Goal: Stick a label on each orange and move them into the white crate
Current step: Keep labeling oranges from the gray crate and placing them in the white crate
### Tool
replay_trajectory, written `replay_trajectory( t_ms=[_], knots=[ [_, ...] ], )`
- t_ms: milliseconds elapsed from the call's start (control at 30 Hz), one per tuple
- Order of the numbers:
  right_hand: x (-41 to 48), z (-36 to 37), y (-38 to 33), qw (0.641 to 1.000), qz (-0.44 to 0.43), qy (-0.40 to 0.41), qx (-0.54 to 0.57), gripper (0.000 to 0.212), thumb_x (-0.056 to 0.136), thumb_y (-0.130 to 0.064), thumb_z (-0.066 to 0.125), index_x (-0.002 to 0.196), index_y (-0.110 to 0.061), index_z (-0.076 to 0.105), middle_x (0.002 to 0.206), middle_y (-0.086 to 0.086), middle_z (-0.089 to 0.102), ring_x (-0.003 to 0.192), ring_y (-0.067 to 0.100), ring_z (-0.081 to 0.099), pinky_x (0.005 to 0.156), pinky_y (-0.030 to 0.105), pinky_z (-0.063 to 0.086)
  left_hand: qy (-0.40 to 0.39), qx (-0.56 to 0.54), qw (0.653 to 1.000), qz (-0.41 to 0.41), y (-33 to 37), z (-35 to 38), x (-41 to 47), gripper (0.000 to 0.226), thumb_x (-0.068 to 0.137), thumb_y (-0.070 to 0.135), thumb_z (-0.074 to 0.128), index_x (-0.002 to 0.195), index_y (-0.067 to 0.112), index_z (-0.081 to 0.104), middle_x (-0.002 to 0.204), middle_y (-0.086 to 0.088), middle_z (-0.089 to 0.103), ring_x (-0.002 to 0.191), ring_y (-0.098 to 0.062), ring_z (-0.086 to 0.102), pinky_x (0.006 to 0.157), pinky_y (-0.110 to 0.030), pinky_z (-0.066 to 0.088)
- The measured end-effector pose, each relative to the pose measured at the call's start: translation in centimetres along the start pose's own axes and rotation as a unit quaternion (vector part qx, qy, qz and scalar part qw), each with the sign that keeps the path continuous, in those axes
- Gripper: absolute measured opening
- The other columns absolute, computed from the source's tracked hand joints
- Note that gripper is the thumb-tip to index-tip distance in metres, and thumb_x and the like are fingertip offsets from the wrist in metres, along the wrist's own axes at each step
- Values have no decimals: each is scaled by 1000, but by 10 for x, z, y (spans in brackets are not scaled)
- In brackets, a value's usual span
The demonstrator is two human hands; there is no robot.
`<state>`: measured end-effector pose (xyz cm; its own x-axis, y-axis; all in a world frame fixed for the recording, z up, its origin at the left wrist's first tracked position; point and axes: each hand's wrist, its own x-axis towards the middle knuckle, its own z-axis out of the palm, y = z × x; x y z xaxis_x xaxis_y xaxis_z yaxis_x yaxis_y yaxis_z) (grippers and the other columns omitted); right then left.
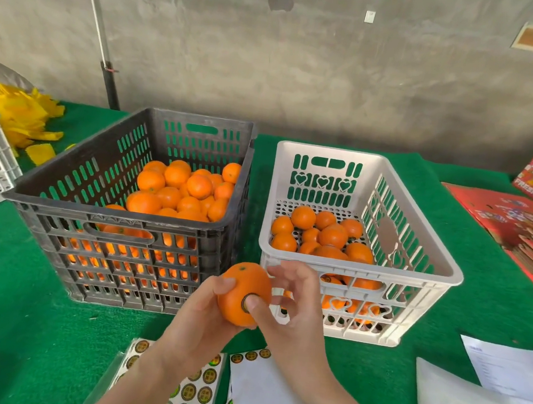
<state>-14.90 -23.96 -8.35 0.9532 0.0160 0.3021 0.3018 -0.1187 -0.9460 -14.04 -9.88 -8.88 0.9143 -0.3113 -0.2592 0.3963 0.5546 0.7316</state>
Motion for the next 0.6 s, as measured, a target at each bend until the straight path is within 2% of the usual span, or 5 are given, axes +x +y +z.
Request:
replay_trajectory(
  t_ms=[233, 333, 400, 467, 600],
  knots=[
    [25, 2, -35, 985, -85, -139, -57, 73, 74, -46, 70, 136, -38, 33, 133, -20, 40, 119, -4, 44, 89, 13, 44, 0, 232, 967, 105, 44, 22, -12, 60, 64, 57, 67, 117, 30, 62, 116, -11, 66, 104, -29, 66, 89, -44, 53],
    [66, 5, -52, 976, -181, -77, -94, 72, 65, -28, 82, 123, -35, 41, 122, -20, 41, 112, 2, 48, 88, 22, 48, -17, 369, 915, 161, 84, 40, -1, 56, 81, 73, 46, 115, 31, 62, 112, -5, 69, 105, -20, 66, 88, -37, 54],
    [108, -1, -53, 971, -201, -23, -128, 73, 62, -32, 80, 120, -42, 38, 116, -21, 39, 109, -6, 42, 90, 11, 41, 42, 428, 876, 220, 113, 40, 21, 47, 93, 58, 34, 111, 26, 63, 107, -5, 70, 101, -18, 66, 86, -35, 54],
    [162, -14, -40, 973, -151, 28, -172, 76, 63, -31, 80, 125, -39, 37, 119, -12, 37, 105, -7, 37, 86, 2, 34, 139, 435, 852, 257, 141, 30, 43, 28, 100, 30, 41, 106, 17, 64, 101, -10, 66, 92, -23, 62, 82, -37, 51],
    [257, -62, 32, 943, 114, 39, -310, 77, 76, -11, 72, 139, -12, 28, 118, 9, 48, 111, 26, 51, 81, 32, 47, 218, 439, 843, 222, 174, -5, 69, 20, 98, 3, 45, 105, 7, 63, 91, -10, 63, 73, -21, 59, 71, -32, 49]
  ],
)
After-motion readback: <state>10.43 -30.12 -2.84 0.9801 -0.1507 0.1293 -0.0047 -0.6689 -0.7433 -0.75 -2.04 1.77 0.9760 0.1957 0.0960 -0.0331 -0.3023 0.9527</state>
